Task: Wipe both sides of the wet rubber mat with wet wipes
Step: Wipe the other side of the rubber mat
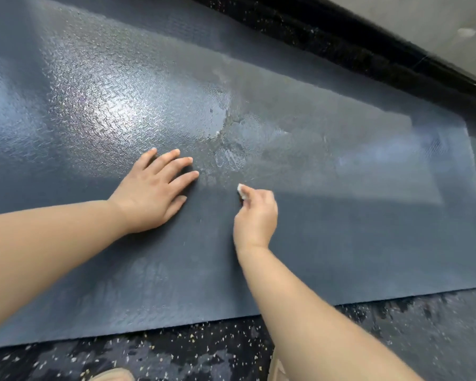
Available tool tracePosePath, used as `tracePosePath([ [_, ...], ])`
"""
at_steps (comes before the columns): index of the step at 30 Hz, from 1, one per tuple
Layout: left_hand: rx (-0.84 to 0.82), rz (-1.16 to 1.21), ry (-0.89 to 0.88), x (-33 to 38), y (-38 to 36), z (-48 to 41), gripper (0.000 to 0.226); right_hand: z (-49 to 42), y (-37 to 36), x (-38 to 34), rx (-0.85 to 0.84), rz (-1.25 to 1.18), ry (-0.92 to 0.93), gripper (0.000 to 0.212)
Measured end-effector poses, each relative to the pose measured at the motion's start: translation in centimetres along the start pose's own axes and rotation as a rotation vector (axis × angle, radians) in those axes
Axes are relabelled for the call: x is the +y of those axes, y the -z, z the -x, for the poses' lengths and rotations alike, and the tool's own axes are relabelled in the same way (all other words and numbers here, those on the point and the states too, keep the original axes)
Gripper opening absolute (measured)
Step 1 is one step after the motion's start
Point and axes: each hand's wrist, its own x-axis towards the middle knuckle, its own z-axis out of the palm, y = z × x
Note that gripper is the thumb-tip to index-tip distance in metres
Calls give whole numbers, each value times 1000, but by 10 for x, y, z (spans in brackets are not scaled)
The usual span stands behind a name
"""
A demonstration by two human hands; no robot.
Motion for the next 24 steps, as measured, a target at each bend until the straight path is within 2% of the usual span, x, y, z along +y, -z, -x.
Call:
tracePosePath([
  [3, 0, 10, 35, 4, -1, -7, 58, 52, -4, -8, -176, -45, 305, 26],
  [5, -11, 20, 25, 7, -3, -7, 58, 42, 9, -2, -284, -127, 386, 23],
  [6, -17, 36, 29, 8, -4, -7, 58, 26, 16, 1, -264, -162, 374, 23],
  [9, -15, 81, 46, 7, -6, -5, 55, -48, 34, 15, -67, -129, 100, 28],
  [11, -5, 84, 50, 4, -8, -5, 44, -96, 43, 30, 14, -41, -73, 34],
  [13, -16, 83, 38, 1, -10, -5, 46, -124, 43, 42, 39, 5, -190, 38],
  [16, -55, 58, 24, -1, -11, -4, 50, -116, 22, 35, 48, 57, -294, 40],
  [18, -55, 36, 21, -1, -9, -4, 46, -81, 4, 16, 75, 114, -157, 38],
  [20, -82, 27, 41, 1, -4, -4, 54, -31, -9, -4, 59, 37, 123, 34],
  [22, -115, 34, 47, 2, -2, -3, 62, 10, -14, -13, -60, -24, 375, 28],
  [24, -122, 40, 45, 2, -1, -3, 62, 20, -3, -10, -259, -115, 481, 25],
])
